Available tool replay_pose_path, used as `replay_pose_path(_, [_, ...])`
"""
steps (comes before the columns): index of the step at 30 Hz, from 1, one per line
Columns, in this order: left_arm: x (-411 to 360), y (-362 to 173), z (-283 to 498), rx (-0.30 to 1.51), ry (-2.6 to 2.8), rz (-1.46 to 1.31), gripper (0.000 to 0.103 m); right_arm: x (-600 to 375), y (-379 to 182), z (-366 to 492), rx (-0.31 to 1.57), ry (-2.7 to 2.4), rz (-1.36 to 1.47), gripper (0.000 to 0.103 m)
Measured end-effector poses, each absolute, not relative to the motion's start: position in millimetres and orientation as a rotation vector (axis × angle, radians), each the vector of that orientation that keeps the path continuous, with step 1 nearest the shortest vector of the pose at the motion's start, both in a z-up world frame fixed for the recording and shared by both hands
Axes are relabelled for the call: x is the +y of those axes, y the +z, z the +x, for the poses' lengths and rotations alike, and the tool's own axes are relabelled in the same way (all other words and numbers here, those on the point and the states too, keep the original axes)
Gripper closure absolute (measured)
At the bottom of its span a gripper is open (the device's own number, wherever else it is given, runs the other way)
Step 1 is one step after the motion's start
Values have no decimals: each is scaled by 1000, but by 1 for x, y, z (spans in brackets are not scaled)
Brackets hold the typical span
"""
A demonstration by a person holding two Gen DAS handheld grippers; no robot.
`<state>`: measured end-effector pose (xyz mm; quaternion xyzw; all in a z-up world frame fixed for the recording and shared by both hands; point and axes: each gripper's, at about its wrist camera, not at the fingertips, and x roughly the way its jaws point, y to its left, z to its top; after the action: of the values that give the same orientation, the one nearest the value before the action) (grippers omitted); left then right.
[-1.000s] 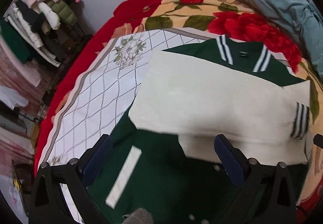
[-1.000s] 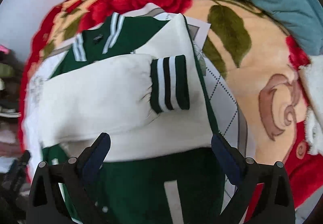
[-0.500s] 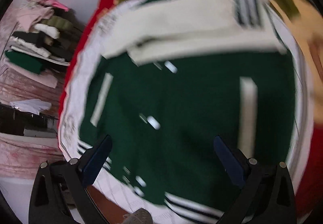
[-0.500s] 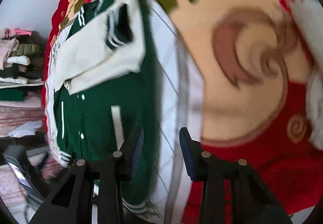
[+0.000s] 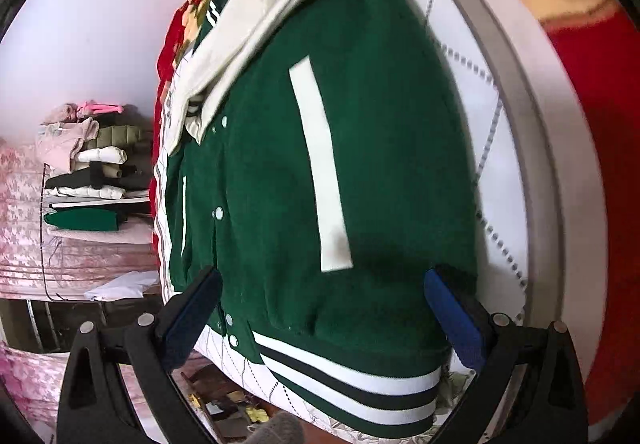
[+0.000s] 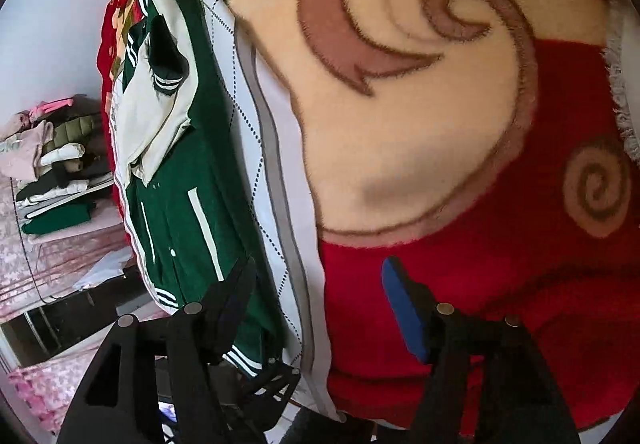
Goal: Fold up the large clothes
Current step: 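Release the cuff and withdraw both tools from the folded jacket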
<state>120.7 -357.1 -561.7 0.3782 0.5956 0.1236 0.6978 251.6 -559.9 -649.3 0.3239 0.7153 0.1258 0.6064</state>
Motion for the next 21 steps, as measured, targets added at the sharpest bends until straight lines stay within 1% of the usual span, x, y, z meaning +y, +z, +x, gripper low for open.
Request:
replay_pose_path(5, [-372,-550,114,1320,216,845,0,-557,-653,255,1662,322,738,36])
replay_pose_path(11, [-385,-588,115,1390,216,886,0,-556,-655,259,1662,335,745,36])
replay_pose_path(17, [-347,-593,138,1325,363,958,0,-550,-662,266,1672,353,758,36])
replay_pose_path(21, [-332,-596,139,1248,386,1047,0,-540,-667,277,1669,388,774,36])
